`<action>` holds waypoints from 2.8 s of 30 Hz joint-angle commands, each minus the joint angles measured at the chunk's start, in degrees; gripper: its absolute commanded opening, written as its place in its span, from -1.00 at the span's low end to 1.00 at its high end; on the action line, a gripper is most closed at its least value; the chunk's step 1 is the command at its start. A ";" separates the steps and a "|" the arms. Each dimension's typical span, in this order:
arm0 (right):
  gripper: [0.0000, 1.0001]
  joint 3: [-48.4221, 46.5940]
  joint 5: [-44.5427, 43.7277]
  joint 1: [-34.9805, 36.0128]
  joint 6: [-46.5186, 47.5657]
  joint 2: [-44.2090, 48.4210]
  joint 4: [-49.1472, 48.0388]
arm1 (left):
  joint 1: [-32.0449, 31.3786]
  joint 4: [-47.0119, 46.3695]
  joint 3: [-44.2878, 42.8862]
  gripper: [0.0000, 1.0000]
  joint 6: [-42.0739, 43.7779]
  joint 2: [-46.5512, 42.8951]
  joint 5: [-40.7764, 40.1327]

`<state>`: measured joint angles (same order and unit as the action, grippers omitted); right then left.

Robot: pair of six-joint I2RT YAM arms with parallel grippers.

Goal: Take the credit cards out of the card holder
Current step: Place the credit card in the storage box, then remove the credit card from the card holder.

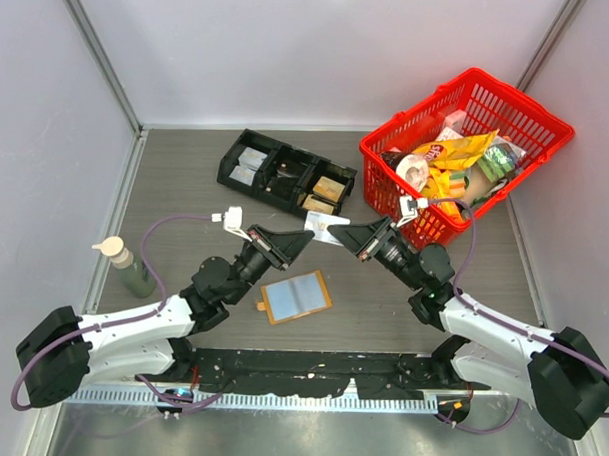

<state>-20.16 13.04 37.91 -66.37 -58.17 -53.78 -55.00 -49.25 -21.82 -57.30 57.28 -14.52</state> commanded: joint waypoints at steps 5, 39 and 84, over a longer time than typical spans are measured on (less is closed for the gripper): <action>-0.24 1.88 -2.66 -0.29 1.76 2.00 -1.52 | 1.82 0.98 -1.73 -1.00 2.89 -2.86 -3.41; 0.77 -12.18 -1.18 -1.79 41.06 10.02 49.74 | 54.74 50.99 -59.62 -1.00 40.41 50.28 39.66; 0.47 -29.85 -6.09 7.34 41.41 -16.70 71.45 | 30.23 70.98 -39.99 0.35 24.36 12.79 10.92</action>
<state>-46.83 11.11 42.35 -23.86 -72.73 19.20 -20.60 19.35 -70.54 -25.74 74.48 0.54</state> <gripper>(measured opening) 0.762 0.701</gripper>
